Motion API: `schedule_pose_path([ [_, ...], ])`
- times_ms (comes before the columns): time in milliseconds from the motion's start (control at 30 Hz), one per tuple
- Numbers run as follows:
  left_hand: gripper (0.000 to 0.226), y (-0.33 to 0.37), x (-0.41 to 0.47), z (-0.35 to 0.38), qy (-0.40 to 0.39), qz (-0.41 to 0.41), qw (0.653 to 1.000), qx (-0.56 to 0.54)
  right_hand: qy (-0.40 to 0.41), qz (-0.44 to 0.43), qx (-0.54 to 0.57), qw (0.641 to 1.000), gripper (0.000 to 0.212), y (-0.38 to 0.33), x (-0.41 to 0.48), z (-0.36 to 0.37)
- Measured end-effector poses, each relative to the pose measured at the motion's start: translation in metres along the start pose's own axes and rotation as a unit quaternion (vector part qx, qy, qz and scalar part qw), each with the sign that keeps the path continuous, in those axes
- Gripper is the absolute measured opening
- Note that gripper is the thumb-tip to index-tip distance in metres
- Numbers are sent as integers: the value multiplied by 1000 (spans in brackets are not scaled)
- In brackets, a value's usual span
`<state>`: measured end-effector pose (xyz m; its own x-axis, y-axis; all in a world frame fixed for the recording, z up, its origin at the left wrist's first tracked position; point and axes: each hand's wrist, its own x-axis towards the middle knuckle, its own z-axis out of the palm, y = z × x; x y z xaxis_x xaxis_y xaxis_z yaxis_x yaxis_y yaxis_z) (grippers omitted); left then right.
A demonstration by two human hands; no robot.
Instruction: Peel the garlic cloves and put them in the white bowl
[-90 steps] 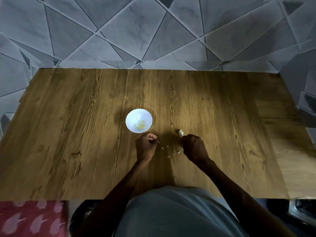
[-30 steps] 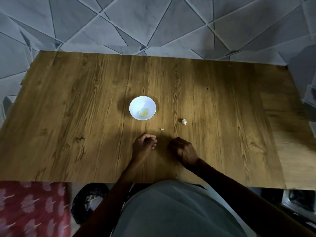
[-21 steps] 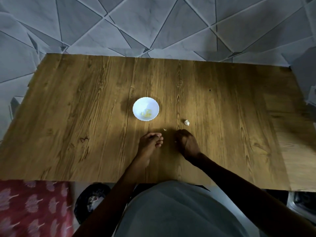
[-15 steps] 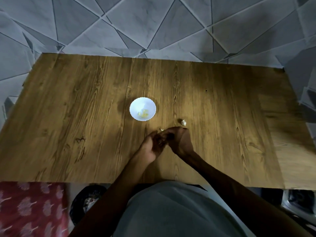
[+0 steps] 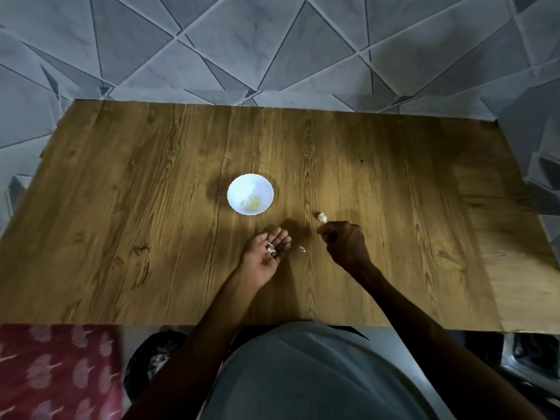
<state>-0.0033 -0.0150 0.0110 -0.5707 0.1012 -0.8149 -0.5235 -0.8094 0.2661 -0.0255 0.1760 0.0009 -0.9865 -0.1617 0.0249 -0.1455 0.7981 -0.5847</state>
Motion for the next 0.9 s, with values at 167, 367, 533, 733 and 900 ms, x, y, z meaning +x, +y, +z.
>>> schedule_pose_path([
  [167, 38, 11, -3, -11, 9, -8, 1000, 18, -53, -65, -80, 993, 25, 18, -18, 22],
  [367, 37, 12, -5, -17, 9, -7, 1000, 9, -83, -209, -113, 968, 24, 11, -17, 39],
  [533, 40, 10, -6, -20, 7, -3, 1000, -1, -86, -275, -124, 950, 16, 18, -5, 32],
  [733, 39, 5, -7, -17, 6, 4, 1000, 0, -70, -317, -126, 937, 29, 14, 9, 33],
  [900, 41, 5, -8, -13, 19, 12, 1000, -11, -68, -247, -125, 959, 22, 5, 11, 44],
])
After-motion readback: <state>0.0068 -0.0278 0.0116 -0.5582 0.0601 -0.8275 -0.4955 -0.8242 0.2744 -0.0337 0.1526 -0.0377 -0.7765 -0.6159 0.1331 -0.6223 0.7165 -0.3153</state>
